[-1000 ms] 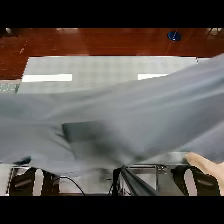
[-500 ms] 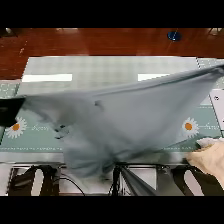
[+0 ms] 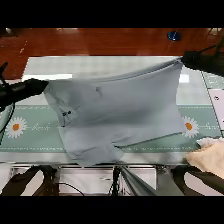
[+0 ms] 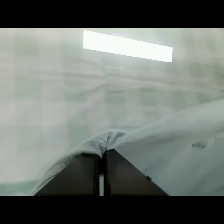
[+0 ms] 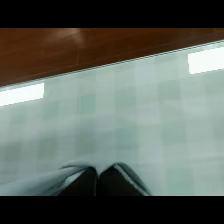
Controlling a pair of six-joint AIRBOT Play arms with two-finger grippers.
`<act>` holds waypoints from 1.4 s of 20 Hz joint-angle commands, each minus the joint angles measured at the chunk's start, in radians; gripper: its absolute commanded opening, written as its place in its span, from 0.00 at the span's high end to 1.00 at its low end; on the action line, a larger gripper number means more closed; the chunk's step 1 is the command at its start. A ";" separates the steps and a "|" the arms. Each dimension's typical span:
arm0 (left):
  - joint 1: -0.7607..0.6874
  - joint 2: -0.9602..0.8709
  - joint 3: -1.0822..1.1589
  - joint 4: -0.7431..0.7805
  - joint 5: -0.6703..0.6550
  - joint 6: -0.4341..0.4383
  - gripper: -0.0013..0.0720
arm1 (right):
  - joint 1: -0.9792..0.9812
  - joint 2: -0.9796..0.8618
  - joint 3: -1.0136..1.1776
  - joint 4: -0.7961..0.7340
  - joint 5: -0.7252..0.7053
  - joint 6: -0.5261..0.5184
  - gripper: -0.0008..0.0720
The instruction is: Fold the shirts.
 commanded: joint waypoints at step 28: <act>-0.248 -0.452 0.099 0.262 -0.046 -0.045 0.95 | -0.081 -0.274 0.000 -0.100 0.075 -0.029 0.96</act>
